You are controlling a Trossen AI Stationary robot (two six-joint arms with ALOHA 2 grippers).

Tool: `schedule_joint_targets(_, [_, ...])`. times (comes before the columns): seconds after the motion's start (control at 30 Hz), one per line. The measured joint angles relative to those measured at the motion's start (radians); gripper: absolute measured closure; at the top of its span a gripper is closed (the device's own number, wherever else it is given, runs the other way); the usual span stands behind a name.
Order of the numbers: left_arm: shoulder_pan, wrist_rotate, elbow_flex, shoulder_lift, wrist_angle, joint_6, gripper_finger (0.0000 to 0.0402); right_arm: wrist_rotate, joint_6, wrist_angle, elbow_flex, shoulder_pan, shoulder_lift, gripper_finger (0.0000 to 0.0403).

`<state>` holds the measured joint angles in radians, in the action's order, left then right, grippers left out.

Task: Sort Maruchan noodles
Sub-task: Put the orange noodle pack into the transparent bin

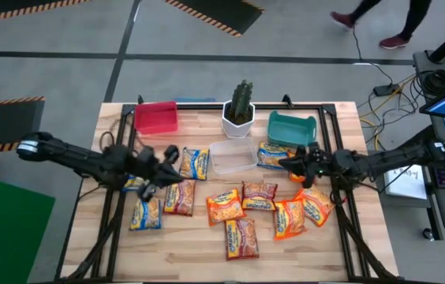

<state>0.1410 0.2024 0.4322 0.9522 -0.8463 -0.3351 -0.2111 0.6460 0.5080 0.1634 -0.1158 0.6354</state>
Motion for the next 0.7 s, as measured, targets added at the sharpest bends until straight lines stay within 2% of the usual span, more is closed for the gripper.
schedule_joint_targets(0.13, [0.0,0.0,0.111,0.07,0.229,0.013,0.0401,0.001,0.12,-0.016,0.002,0.0,0.087,0.038])
schedule_joint_targets(0.23, [0.0,0.0,0.161,0.118,0.338,0.022,0.0401,0.003,0.23,-0.069,0.001,0.0,0.143,0.038])
schedule_joint_targets(0.43, [0.002,0.0,0.183,0.182,0.358,0.061,0.0401,0.067,0.402,-0.117,0.005,-0.028,0.244,0.038])
schedule_joint_targets(0.7, [0.015,0.025,0.194,0.221,0.357,0.058,0.0401,0.08,0.457,-0.15,0.128,-0.118,0.387,0.038])
